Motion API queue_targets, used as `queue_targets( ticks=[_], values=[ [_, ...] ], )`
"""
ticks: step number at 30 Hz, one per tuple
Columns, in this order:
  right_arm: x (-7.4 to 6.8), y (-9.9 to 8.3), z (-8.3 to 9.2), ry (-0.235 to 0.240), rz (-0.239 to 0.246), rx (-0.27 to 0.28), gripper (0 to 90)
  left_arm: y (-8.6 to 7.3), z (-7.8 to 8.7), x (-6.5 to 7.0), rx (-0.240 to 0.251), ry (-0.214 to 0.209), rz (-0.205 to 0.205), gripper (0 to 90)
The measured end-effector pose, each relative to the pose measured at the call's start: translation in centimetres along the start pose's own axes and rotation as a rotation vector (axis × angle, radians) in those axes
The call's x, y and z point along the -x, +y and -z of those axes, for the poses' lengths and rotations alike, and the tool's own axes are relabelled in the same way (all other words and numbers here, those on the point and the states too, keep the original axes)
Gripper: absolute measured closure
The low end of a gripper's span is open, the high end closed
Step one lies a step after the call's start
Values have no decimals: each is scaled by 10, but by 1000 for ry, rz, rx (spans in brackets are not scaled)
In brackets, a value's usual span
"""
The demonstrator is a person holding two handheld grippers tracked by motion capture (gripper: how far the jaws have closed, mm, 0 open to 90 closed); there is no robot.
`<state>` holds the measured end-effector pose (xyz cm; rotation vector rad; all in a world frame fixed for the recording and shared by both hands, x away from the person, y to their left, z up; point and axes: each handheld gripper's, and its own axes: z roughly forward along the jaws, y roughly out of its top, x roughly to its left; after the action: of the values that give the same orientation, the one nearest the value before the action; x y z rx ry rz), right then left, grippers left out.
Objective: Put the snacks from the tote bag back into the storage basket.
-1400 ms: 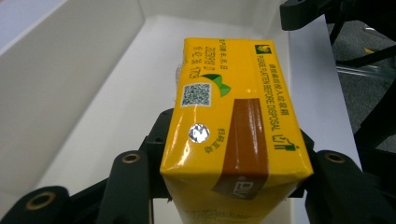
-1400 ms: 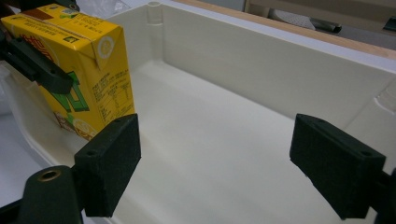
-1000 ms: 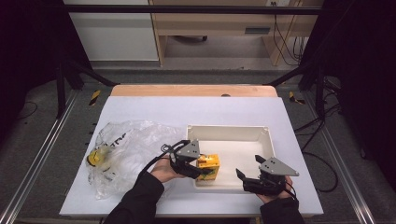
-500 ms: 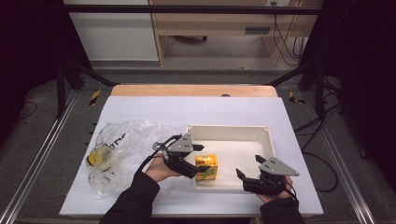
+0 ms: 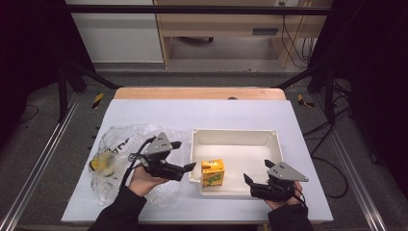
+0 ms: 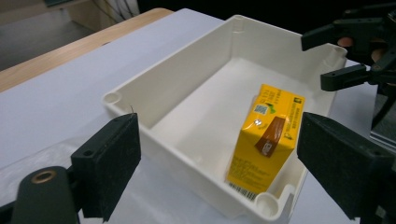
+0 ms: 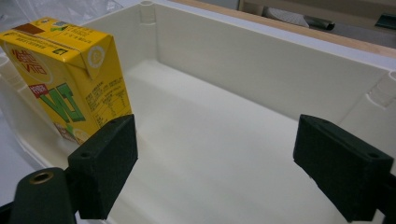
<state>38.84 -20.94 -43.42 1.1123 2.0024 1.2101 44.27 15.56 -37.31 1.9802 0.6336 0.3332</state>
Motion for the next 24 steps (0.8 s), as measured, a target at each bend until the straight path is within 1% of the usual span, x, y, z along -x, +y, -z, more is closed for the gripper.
queue_targets(
  ticks=[2, 6, 9, 10, 12, 13, 16, 19, 22, 23, 24],
  values=[
    [0, 0, 0, -4, -2, 2, 132, -4, 11, -3, 13, 46, 13, 125],
    [1, 0, 1, -11, -5, 1, 122, -17, 33, -11, 41, 120, 51, 119],
    [2, 0, 2, -21, -12, 2, 113, -28, 46, -14, 51, 155, 76, 113],
    [2, 0, 3, -26, -13, 3, 112, -32, 50, -15, 51, 165, 78, 112],
    [3, 0, 3, -30, -18, 3, 108, -41, 58, -17, 41, 209, 78, 111],
    [4, -1, 3, -33, -19, 2, 105, -45, 61, -18, 39, 222, 82, 109],
    [5, -1, 4, -42, -24, -2, 97, -59, 71, -23, 40, 267, 105, 110],
    [6, -1, 4, -53, -27, -6, 87, -70, 78, -26, 38, 296, 126, 108],
    [7, -2, 4, -59, -29, -8, 85, -82, 86, -27, 24, 329, 123, 106],
    [8, -2, 4, -61, -30, -9, 85, -86, 88, -28, 19, 339, 129, 105],
    [8, -2, 4, -62, -32, -11, 85, -90, 91, -29, 21, 338, 141, 103]
  ],
)
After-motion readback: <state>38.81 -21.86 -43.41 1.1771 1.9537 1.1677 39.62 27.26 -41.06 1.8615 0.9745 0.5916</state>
